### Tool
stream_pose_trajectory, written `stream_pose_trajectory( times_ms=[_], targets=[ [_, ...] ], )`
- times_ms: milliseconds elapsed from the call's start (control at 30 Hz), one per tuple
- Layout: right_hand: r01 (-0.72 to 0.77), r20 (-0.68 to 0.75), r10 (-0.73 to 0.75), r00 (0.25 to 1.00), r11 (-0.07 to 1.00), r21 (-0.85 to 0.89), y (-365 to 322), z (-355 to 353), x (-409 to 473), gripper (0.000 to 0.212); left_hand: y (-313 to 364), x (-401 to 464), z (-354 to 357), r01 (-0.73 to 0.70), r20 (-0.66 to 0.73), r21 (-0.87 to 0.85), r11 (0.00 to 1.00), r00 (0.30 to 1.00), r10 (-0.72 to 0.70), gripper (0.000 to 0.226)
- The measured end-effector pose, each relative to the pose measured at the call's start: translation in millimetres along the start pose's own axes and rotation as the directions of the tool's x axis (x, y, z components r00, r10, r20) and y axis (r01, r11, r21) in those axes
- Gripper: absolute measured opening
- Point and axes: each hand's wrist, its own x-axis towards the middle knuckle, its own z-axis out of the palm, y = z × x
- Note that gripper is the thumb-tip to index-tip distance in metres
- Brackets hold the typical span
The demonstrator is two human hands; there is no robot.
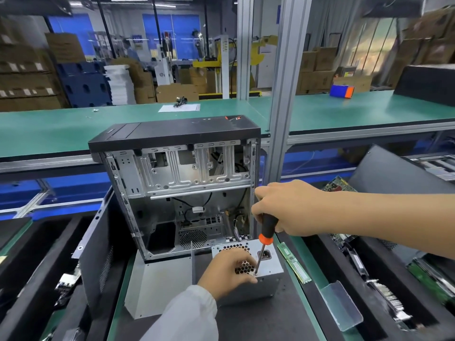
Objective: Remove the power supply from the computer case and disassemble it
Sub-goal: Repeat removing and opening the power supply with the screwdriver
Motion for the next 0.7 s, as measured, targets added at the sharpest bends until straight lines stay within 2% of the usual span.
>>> stream_pose_trajectory(
  times_ms=[133,533,700],
  targets=[
    [-0.02,0.019,0.019,1.0,0.999,0.035,3,-2,-4,0.022,1,-2,-1,0.033,-0.015,-0.077,0.996,0.999,-0.035,0.016],
    [-0.054,0.033,0.051,0.998,0.996,0.075,3,-10,-13,0.024,8,-2,6,0.065,-0.078,-0.005,0.998,0.995,-0.066,0.008],
    [-0.104,-0.001,0.105,0.995,0.99,0.098,8,-14,-12,0.02,6,-5,-4,0.101,-0.069,-0.169,0.98,0.991,-0.114,0.016]
  ],
)
